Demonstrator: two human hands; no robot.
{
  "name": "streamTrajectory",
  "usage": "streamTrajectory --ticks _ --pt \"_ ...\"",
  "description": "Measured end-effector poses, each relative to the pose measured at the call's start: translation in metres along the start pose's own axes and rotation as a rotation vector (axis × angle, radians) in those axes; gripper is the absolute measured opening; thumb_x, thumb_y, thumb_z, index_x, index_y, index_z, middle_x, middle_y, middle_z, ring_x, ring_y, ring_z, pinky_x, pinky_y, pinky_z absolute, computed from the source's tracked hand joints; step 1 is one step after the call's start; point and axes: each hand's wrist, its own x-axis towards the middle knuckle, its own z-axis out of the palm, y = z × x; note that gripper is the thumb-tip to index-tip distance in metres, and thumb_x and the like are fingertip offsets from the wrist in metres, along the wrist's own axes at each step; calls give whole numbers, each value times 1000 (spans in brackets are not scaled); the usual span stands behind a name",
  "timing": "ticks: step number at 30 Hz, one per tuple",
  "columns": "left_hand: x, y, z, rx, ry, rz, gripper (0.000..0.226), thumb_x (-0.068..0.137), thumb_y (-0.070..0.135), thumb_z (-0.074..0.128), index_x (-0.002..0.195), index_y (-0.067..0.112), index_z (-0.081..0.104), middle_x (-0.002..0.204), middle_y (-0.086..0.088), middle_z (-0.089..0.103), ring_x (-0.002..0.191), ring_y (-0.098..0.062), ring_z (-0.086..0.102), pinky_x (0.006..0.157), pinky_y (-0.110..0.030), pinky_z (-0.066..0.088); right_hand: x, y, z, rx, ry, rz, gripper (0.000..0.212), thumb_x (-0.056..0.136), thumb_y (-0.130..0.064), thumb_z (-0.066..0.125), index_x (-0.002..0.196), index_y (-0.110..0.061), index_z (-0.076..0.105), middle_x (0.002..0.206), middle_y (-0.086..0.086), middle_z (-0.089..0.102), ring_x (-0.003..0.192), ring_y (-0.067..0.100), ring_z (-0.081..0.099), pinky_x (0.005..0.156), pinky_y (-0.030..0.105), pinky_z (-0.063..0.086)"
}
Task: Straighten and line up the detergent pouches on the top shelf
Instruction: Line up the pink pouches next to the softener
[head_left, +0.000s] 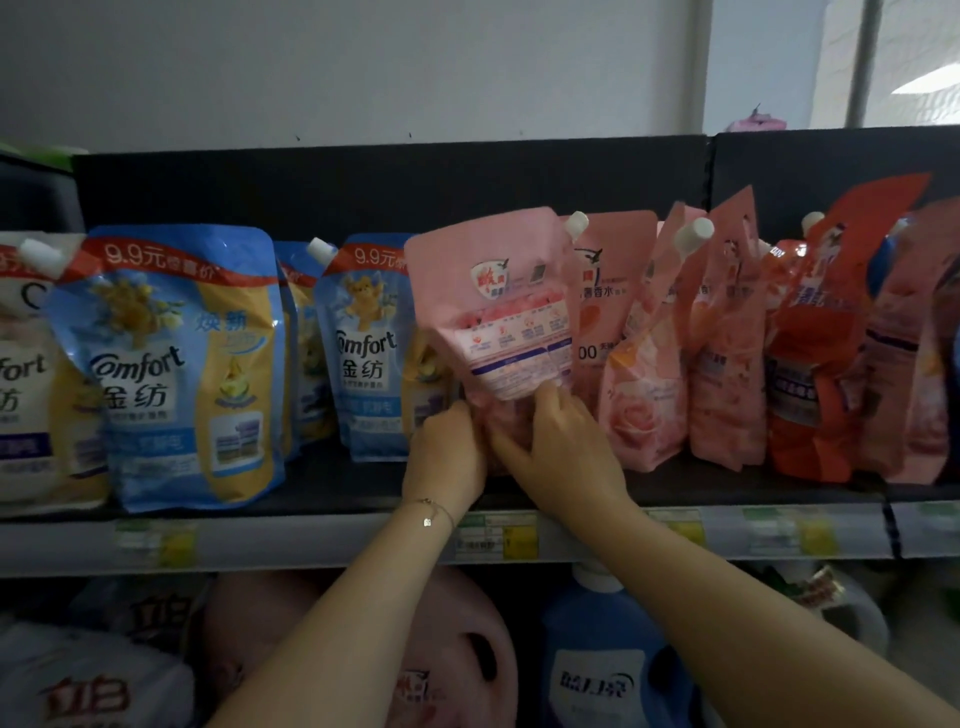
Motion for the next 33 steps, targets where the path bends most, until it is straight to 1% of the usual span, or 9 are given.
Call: streamTrajectory --ticks 5,10,14,16,20,23,27,31,33 --pt "-11 8 -9 -46 25 111 11 92 13 46 82 16 47 90 -11 60 84 -27 57 66 -29 36 3 0 -1 90 -38 178 69 75 -76 50 101 -13 41 100 8 58 94 26 56 77 42 50" --pt "-18 5 -5 -23 81 353 7 86 2 51 89 5 57 86 -15 63 79 -30 61 67 -28 41 7 1 -7 245 -82 295 92 61 -92 38 110 -14 43 105 1 59 95 20 58 80 39 51" --pt "-21 5 2 148 108 591 28 90 15 42 99 -1 63 82 -13 63 72 -26 59 70 -29 44 12 1 -16 483 -155 468 88 59 -85 54 107 -12 47 104 0 61 94 18 60 79 37 51" --pt "-20 4 4 202 100 686 31 90 18 43 101 0 65 85 -13 64 75 -27 59 73 -35 45 18 3 -19 618 -229 563 76 66 -71 67 109 -11 50 100 -2 62 89 13 60 69 26 50" --pt "-15 5 4 256 90 770 28 91 26 44 88 9 66 79 -5 66 70 -23 60 66 -30 37 31 3 -15 758 -351 647 42 71 -42 72 97 -9 65 85 7 68 77 25 65 56 29 52" --pt "-19 9 -1 224 85 676 30 93 37 42 90 17 65 80 4 65 73 -15 58 65 -28 32 36 2 -15 847 -306 768 18 75 -22 68 84 -7 63 79 9 65 72 27 62 54 29 49" --pt "-16 8 -5 47 64 416 29 93 44 36 86 22 54 80 6 57 75 -15 55 68 -35 41 42 13 -16 892 -283 871 39 50 -24 61 85 -7 65 92 18 67 92 37 63 87 53 51" --pt "-4 6 -6 -179 60 137 28 91 47 52 92 20 48 86 9 53 82 -10 52 80 -41 47 45 22 -24 911 -307 853 16 45 -11 55 60 -9 53 74 12 54 85 28 52 83 42 45" --pt "-2 5 -6 -293 42 19 52 80 58 61 108 17 49 103 11 53 97 -10 50 93 -40 44 45 24 -32 926 -326 849 8 57 -4 54 62 -9 50 73 8 49 83 27 48 82 38 41"
